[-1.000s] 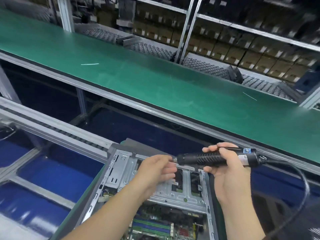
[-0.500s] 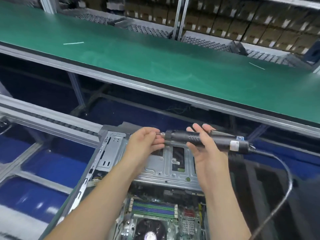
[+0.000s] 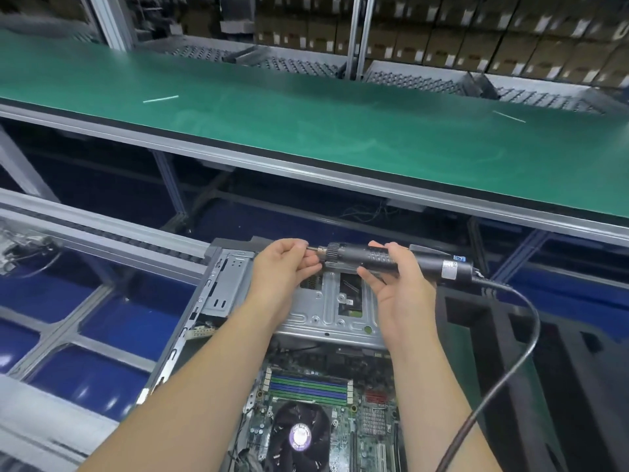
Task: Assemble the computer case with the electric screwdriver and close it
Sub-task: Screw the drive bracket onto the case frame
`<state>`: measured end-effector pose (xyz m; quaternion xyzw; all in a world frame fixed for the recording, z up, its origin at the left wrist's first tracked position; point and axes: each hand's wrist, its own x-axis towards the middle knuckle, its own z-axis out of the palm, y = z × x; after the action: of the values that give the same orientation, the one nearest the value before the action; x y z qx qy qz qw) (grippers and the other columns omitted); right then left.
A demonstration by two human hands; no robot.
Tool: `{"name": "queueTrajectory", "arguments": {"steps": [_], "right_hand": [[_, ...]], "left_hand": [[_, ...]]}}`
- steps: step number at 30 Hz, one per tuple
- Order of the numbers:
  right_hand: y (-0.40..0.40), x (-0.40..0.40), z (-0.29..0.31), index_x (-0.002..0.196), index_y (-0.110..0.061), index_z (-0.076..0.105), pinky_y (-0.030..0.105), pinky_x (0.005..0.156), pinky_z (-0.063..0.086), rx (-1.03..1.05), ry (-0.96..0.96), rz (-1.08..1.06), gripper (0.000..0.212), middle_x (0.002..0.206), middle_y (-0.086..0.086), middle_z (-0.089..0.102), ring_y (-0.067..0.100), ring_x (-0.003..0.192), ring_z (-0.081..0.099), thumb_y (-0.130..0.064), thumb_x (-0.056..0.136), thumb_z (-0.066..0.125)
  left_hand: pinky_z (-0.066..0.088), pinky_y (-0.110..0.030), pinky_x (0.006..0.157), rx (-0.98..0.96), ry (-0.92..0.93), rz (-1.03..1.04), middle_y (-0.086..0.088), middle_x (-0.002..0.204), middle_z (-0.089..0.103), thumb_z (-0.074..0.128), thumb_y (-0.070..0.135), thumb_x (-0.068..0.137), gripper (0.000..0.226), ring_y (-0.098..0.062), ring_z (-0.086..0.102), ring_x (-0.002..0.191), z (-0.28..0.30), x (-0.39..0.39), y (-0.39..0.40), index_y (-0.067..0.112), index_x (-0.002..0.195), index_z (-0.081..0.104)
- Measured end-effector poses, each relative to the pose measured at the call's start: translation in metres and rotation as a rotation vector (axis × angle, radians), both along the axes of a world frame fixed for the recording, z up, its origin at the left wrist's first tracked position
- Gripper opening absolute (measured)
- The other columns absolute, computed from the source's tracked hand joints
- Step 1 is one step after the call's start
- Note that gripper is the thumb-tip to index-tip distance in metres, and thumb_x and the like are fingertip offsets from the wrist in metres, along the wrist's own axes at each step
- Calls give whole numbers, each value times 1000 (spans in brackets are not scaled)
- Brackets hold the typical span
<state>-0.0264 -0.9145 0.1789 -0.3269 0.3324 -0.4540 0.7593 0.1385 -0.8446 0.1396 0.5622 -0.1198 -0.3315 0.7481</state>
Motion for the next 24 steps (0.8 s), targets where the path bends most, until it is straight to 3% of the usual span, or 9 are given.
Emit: {"name": "queueTrajectory", "arguments": {"steps": [5, 9, 13, 15, 18, 24], "right_hand": [[-3, -4, 2, 74, -21, 85, 38, 73, 64, -3, 24, -41, 16, 97, 9, 79, 23, 91, 76, -18, 89, 79], [-4, -7, 3, 77, -20, 84, 43, 78, 66, 27, 55, -72, 11, 118, 18, 75, 28, 91, 78, -19, 87, 80], [-5, -10, 5, 76, -23, 84, 37, 71, 64, 3, 76, -94, 14, 108, 11, 79, 24, 86, 78, -19, 88, 79], [-6, -11, 7, 95, -16, 80, 35, 66, 63, 14, 61, -121, 8, 99, 9, 79, 23, 83, 77, -17, 88, 78], [-9, -13, 8, 125, -5, 60, 33, 60, 62, 15, 38, -153, 39, 96, 12, 80, 25, 84, 78, -14, 90, 76], [-11, -15, 8, 113, -13, 58, 31, 55, 59, 13, 26, -171, 26, 93, 11, 80, 23, 81, 78, -14, 92, 74]], "left_hand": [[62, -33, 82, -31, -13, -40, -9, 79, 72, 66, 14, 99, 14, -17, 73, 81, 0, -1, 2, 3, 105, 72], [61, -34, 86, -23, -69, -101, -9, 81, 71, 65, 9, 98, 11, -17, 72, 83, -1, 0, 5, 2, 103, 72], [61, -37, 88, 33, -172, -158, -9, 81, 71, 64, 10, 99, 12, -18, 72, 84, -1, 0, 4, 10, 95, 75], [61, -37, 87, 49, -211, -195, -8, 79, 69, 63, 11, 99, 17, -18, 71, 82, -2, 1, 4, 15, 90, 77], [61, -36, 86, 61, -249, -254, -7, 79, 69, 62, 11, 99, 17, -18, 69, 82, -3, 2, 5, 13, 91, 76], [62, -37, 81, 96, -288, -303, -6, 76, 67, 60, 14, 101, 17, -16, 66, 73, -1, 2, 3, 4, 95, 72]]}}
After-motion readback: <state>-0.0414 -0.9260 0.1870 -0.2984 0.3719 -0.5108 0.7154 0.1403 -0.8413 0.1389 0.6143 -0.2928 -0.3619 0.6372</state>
